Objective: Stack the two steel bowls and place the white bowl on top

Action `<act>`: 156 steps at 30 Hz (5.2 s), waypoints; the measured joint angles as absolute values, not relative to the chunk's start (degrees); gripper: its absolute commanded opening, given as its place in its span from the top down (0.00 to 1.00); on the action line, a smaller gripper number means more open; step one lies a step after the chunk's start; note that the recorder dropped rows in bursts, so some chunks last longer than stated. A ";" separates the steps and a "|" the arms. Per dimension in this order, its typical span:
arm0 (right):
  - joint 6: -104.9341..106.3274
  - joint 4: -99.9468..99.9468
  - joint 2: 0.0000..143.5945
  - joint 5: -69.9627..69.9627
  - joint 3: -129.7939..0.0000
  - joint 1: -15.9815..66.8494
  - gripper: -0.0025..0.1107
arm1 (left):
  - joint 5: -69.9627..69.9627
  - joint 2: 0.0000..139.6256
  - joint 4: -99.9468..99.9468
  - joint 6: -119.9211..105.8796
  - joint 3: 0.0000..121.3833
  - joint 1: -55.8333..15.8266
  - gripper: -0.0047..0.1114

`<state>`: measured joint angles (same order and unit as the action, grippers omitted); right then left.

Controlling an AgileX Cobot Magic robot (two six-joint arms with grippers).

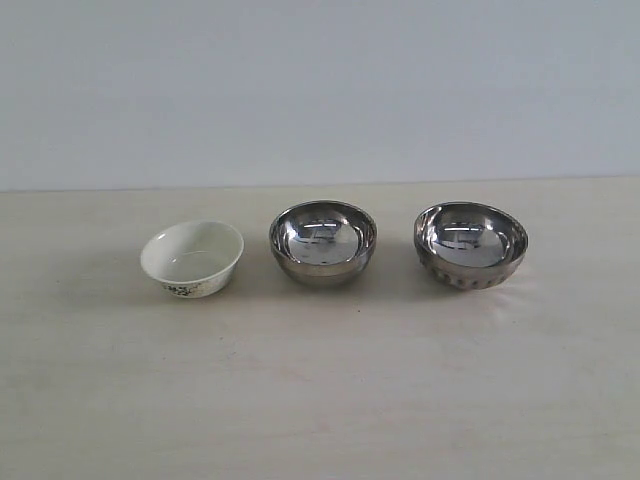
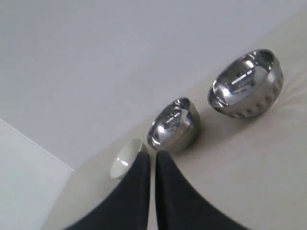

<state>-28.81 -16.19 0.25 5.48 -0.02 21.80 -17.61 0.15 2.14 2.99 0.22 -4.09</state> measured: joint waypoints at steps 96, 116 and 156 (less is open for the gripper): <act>-9.80 4.03 130.85 42.90 -107.53 27.37 0.98 | -17.61 0.15 2.14 2.99 0.22 -4.09 0.93; 7.76 -22.67 106.78 33.30 -71.81 26.56 0.98 | -17.61 0.15 2.14 2.99 0.22 -4.09 0.93; 12.69 -34.20 109.66 17.93 -58.82 29.90 0.98 | -17.61 0.15 2.14 2.99 0.22 -4.09 0.93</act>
<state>12.69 -34.20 109.66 17.93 -58.82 29.90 -17.61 0.15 2.14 2.99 0.22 -4.09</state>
